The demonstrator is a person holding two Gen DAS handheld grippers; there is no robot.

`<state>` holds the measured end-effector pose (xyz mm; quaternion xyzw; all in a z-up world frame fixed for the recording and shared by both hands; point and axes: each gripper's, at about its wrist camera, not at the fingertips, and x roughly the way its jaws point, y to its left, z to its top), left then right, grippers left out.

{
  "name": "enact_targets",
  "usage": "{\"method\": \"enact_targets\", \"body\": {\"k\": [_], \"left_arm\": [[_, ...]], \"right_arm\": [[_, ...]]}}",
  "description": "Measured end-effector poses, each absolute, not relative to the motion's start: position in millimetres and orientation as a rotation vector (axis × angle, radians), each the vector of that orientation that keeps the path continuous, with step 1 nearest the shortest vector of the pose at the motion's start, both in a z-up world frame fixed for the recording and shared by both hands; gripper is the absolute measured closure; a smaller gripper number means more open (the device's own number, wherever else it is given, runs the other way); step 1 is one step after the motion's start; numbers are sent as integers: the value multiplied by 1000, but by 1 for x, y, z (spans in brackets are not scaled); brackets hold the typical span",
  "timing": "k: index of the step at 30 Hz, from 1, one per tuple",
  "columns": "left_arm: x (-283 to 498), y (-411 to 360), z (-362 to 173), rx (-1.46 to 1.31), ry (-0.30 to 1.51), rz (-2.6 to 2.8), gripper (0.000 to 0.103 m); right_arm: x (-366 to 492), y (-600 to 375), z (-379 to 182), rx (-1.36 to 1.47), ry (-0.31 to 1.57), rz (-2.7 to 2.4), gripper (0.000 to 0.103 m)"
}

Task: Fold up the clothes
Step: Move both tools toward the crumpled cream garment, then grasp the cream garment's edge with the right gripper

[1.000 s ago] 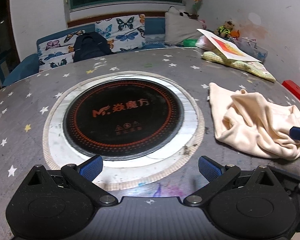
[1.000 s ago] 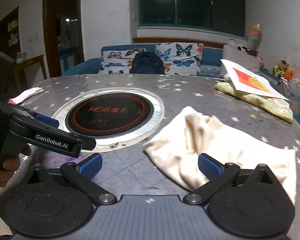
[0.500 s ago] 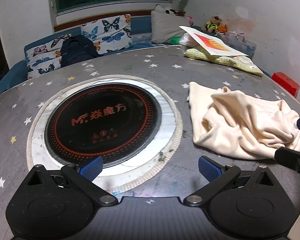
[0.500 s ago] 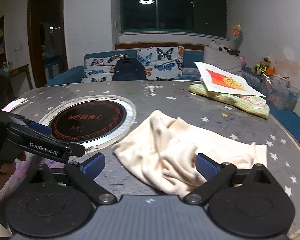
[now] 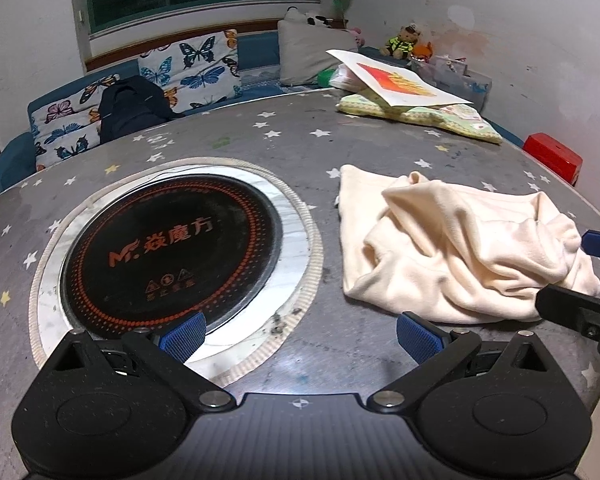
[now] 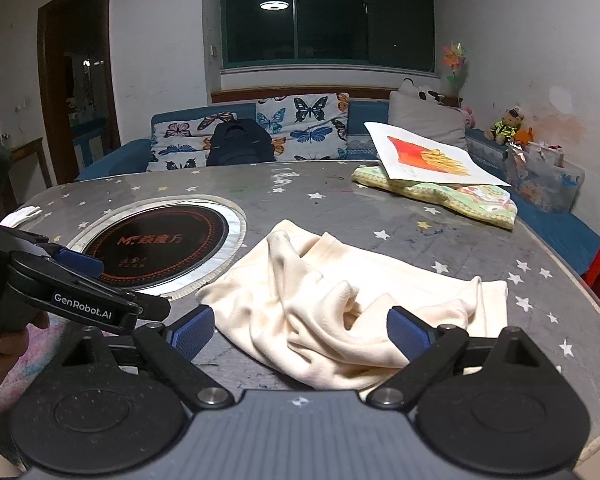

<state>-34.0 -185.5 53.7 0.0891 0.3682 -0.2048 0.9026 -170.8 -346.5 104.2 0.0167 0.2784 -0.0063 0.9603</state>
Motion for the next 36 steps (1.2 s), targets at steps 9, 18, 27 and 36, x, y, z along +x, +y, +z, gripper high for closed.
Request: {"method": "enact_targets", "body": {"k": [9, 18, 27, 36], "left_arm": [[-30, -197, 61, 184, 754, -445, 0], [-26, -204, 66, 183, 753, -452, 0], [-23, -207, 68, 191, 756, -450, 0], [-21, -207, 69, 185, 758, -450, 0]], "right_arm": [[-166, -359, 103, 53, 583, -31, 21], [-159, -363, 102, 49, 592, -24, 32], [-146, -362, 96, 56, 619, 26, 52], [-143, -359, 92, 76, 633, 57, 76]]}}
